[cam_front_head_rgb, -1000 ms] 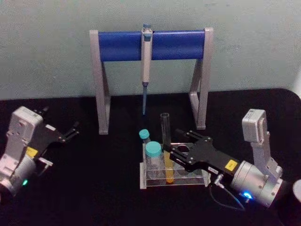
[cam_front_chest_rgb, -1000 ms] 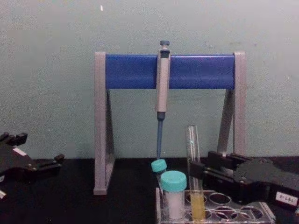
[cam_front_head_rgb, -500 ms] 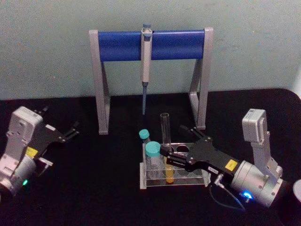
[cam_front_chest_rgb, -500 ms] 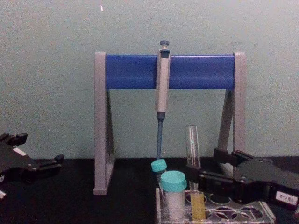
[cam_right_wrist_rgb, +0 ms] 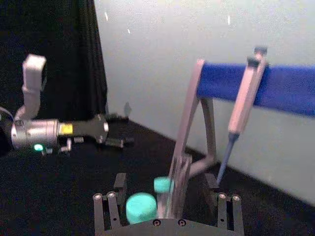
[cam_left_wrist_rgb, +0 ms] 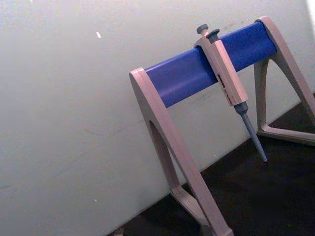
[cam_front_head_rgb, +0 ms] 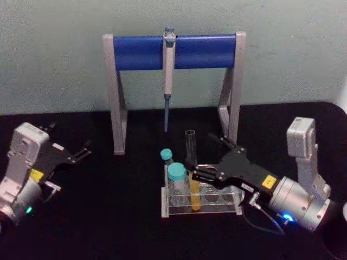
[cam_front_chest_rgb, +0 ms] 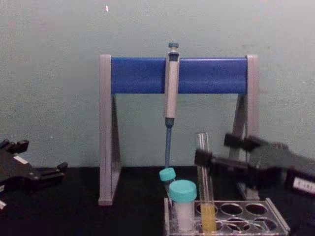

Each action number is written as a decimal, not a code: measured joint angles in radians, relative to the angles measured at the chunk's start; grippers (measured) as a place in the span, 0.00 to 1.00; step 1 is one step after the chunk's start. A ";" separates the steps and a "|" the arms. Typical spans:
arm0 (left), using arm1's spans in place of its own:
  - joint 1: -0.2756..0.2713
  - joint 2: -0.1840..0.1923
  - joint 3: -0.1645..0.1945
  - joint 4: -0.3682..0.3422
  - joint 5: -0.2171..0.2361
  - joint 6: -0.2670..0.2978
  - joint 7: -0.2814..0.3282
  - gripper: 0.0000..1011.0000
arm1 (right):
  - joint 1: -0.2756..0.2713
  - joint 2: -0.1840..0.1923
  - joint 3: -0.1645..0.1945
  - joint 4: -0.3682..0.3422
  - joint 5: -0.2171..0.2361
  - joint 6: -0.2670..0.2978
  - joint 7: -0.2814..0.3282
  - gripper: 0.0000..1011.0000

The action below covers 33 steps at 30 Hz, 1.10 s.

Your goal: Pick up the test tube from the test tube rack, shake it, then place it back into the test tube rack.

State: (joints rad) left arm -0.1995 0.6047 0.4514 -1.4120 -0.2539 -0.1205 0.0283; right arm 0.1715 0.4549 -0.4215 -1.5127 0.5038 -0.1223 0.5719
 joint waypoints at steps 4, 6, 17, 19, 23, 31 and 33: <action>0.000 0.000 0.000 0.000 0.000 0.000 0.000 0.99 | -0.003 0.004 0.021 -0.040 0.003 -0.037 -0.004 0.99; 0.000 0.000 0.000 0.000 0.000 0.000 0.000 0.99 | -0.013 0.003 0.040 -0.065 0.000 -0.064 -0.025 0.99; 0.000 0.000 0.000 0.000 0.000 0.000 0.000 0.99 | -0.108 -0.082 0.162 -0.120 -0.187 -0.155 -0.340 0.99; 0.000 0.000 0.000 0.000 0.000 0.000 0.000 0.99 | -0.121 -0.097 0.178 -0.120 -0.217 -0.150 -0.388 0.99; 0.000 0.000 0.000 0.000 0.000 0.000 0.000 0.99 | -0.151 -0.130 0.208 -0.109 -0.273 -0.098 -0.486 0.99; 0.000 0.000 0.000 0.000 0.000 0.000 0.000 0.99 | -0.173 -0.156 0.223 -0.062 -0.305 -0.001 -0.525 0.99; 0.000 0.000 0.000 0.000 0.000 0.000 0.000 0.99 | -0.176 -0.162 0.226 -0.046 -0.309 0.017 -0.525 0.99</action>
State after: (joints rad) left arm -0.1995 0.6047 0.4513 -1.4119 -0.2539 -0.1205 0.0283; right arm -0.0045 0.2925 -0.1957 -1.5589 0.1948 -0.1057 0.0464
